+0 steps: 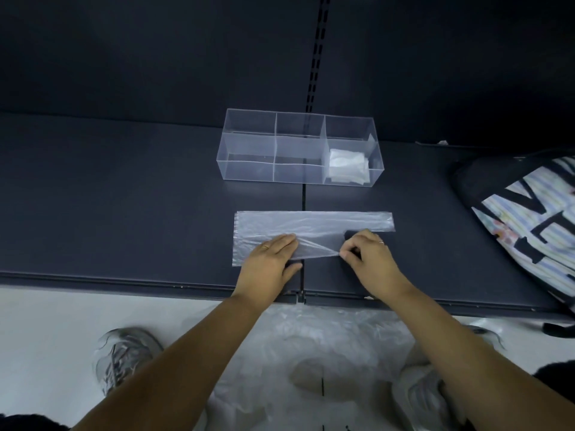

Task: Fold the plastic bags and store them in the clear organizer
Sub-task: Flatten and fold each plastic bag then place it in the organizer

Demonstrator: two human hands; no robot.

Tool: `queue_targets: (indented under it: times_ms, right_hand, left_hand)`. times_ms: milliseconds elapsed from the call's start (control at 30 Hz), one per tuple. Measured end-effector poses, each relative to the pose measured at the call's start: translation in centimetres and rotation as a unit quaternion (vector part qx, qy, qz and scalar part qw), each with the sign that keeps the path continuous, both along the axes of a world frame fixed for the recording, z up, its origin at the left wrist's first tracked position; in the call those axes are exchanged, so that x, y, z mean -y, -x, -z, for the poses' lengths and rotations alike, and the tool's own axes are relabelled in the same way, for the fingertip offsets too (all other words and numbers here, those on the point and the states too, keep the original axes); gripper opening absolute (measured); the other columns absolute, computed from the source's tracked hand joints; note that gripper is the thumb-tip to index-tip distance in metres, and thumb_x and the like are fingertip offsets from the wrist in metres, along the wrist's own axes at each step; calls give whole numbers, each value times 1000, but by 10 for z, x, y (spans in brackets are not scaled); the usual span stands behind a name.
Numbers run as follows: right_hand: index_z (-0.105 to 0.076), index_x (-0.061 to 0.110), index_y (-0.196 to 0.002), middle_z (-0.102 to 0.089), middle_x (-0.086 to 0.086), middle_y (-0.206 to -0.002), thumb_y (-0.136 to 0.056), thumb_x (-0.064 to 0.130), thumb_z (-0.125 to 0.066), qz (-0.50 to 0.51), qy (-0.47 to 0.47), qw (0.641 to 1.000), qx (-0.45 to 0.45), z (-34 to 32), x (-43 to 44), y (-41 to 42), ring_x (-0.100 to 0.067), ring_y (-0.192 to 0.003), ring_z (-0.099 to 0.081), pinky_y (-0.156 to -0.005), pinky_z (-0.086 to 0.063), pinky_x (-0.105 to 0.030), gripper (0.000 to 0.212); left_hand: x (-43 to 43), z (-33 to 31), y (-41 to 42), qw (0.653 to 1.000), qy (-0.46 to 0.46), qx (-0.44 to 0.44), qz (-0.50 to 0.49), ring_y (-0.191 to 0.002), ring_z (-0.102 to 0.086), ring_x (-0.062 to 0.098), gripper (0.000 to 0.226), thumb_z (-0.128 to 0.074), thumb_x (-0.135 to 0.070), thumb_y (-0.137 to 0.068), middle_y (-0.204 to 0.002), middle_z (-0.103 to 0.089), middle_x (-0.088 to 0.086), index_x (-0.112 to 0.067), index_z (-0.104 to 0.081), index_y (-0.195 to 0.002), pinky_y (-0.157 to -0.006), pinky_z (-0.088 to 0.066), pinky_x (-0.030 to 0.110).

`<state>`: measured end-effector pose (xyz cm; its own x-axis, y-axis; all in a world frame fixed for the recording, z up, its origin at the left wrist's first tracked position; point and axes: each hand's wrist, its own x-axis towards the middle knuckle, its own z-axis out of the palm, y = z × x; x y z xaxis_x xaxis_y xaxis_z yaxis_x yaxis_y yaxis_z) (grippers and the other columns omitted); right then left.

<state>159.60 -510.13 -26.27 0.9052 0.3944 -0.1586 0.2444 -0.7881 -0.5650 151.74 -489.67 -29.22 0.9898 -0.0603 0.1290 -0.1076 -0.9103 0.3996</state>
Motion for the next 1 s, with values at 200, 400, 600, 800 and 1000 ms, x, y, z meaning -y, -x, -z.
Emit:
queue_targets:
  times_ms: [200, 400, 600, 800, 1000]
  right_hand:
    - [-54, 27, -120, -40, 5, -130, -76, 47, -73, -11, 78, 995, 62, -19, 9, 5, -16, -127, -33, -107, -22, -35, 52]
    - [-59, 25, -126, -56, 11, -130, -78, 34, -74, -166, 76, 973, 143, 3, -21, 22, -14, -125, -43, -109, -17, -28, 52]
    - [-68, 20, -78, -69, 8, -84, -84, 15, -72, 131, -195, 966, -104, 10, -6, -12, -5, -80, -61, -74, -44, -11, 9]
    - [-68, 12, -83, -71, -2, -82, -84, 19, -73, 211, -187, 952, -120, 16, -11, -26, -7, -73, -63, -64, -42, -6, 8]
    - [-69, 8, -87, -69, -3, -84, -83, 18, -72, 219, -150, 958, -110, 18, -18, -32, -15, -82, -63, -76, -43, -22, 11]
  left_hand:
    - [0, -8, -4, 995, -31, 91, -4, -70, -72, 22, 38, -84, 13, -47, -81, -74, 8, -5, -75, -79, -58, -59, 31]
    - [8, -20, 5, 998, -63, 1, 12, -73, -68, 26, 11, -72, -1, -77, -81, -72, 7, -9, -73, -85, -63, -55, 34]
    - [-49, -28, 1, 963, 201, -102, -146, -93, -66, 13, 16, -63, -21, -92, -101, -74, 0, -12, -75, -97, -85, -47, 17]
    - [-81, -28, -12, 867, 364, -158, -300, -62, -62, 7, 13, -66, -19, -90, -71, -68, 0, -16, -71, -78, -72, -49, 25]
    - [-44, -26, -5, 956, 37, 79, -280, -96, -60, 39, 24, -60, -1, -86, -102, -67, 18, -3, -68, -109, -89, -46, 42]
